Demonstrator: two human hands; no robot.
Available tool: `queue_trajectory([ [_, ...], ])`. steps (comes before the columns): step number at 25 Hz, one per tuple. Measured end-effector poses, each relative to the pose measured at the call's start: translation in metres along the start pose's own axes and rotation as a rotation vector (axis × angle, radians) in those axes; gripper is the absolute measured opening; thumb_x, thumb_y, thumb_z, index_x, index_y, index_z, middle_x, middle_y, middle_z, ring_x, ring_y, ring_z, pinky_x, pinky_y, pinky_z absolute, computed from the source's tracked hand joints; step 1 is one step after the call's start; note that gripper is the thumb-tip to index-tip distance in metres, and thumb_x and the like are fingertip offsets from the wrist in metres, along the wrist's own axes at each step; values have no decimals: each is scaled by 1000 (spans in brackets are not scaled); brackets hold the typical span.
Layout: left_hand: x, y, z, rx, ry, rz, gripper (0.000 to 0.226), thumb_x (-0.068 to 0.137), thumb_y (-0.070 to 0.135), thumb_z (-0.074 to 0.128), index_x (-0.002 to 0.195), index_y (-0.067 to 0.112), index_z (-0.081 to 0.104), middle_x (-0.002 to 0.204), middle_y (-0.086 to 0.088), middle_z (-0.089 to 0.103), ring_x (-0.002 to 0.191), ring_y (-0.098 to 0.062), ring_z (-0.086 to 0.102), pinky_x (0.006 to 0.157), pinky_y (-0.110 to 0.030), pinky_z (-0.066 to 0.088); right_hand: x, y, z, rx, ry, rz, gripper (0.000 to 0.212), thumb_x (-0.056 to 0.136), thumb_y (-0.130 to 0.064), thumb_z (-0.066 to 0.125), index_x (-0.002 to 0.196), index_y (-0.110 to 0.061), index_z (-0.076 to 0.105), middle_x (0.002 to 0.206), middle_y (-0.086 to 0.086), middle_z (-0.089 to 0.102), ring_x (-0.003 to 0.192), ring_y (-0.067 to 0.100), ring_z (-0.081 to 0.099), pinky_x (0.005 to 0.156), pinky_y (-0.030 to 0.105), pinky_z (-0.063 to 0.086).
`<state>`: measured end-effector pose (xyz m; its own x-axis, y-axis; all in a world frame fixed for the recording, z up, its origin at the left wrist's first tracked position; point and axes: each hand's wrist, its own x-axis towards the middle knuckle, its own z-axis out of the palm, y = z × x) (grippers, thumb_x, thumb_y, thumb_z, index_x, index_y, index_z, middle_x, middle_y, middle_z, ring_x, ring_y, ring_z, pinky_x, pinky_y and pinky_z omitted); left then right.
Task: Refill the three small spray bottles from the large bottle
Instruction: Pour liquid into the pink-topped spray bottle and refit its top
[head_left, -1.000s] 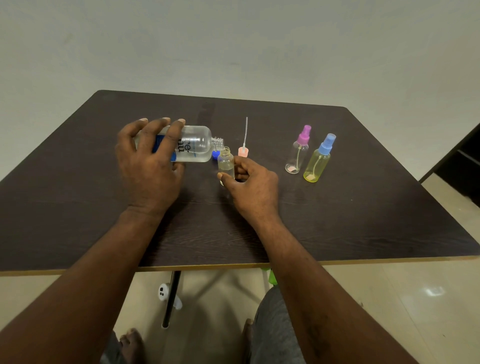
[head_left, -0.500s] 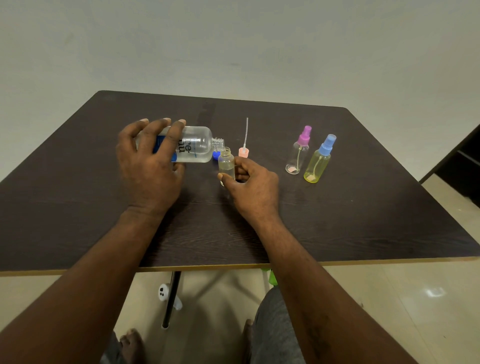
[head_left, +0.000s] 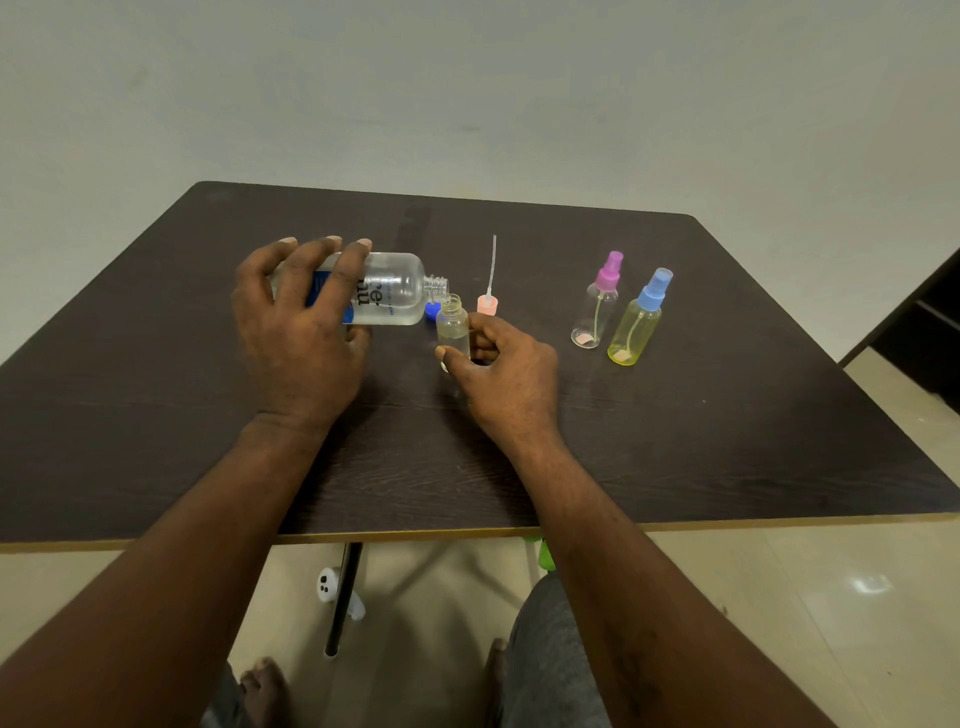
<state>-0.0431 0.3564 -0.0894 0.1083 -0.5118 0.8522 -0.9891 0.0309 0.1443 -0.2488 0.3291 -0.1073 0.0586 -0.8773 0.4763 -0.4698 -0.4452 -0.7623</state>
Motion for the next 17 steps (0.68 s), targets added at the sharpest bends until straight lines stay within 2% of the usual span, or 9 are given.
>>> queue_trajectory([
  [10,-1,1,-3,-3,-17,-4,64,87,17,72,148,21,56,146,-8,56,135,-40,44,105,-52,45,1,-2,0,-10,8,2,35,85,-25,86,118,-26,76,69,-37,58,78,-13,68,73,7,53],
  [17,0,0,-1,-4,-9,2,65,86,16,73,148,22,55,146,-7,56,134,-40,44,104,-52,45,1,-2,-1,-28,7,8,36,85,-26,86,119,-25,76,68,-37,56,74,-19,64,70,2,49],
])
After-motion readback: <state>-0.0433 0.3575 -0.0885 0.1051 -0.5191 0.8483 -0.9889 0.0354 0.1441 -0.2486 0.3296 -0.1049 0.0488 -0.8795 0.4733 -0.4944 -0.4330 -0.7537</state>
